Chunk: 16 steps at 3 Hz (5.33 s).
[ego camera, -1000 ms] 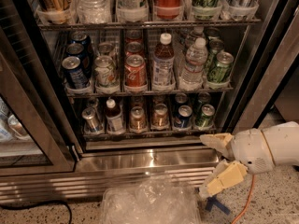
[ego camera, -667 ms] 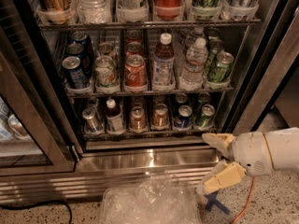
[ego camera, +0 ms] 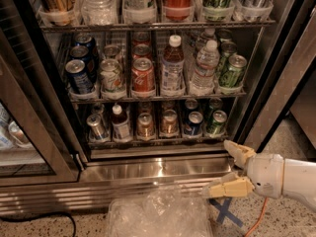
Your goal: Pick green can from bottom shelf of fridge
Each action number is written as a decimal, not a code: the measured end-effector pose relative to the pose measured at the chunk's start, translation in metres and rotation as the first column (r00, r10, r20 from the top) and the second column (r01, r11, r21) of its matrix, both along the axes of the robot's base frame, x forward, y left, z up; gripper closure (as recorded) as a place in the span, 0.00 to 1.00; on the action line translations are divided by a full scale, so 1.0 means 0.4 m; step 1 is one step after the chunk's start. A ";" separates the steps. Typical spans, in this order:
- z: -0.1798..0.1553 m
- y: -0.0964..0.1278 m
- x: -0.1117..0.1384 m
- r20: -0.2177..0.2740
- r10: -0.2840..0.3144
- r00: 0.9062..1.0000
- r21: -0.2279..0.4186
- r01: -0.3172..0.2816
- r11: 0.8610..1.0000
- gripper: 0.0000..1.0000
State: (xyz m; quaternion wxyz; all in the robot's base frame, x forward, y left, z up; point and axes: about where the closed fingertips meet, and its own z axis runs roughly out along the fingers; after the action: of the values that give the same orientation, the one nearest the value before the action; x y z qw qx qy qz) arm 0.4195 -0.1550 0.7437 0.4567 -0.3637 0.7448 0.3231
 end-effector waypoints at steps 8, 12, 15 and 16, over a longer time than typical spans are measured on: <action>-0.377 0.054 -0.006 -0.044 -0.303 0.952 0.354 0.299 0.886 0.00; -0.335 -0.016 0.011 0.172 -0.565 0.807 0.366 0.480 0.797 0.00; -0.283 -0.088 0.035 0.329 -0.661 0.674 0.335 0.571 0.749 0.00; -0.204 -0.102 0.103 0.418 -0.711 0.566 0.352 0.621 0.701 0.00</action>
Offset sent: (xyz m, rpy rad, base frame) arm -0.0071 0.0072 -0.0264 -0.1049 0.0779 0.0261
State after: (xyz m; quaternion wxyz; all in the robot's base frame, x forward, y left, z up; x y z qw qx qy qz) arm 0.4608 -0.1958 0.6622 0.7576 -0.0894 0.6423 0.0744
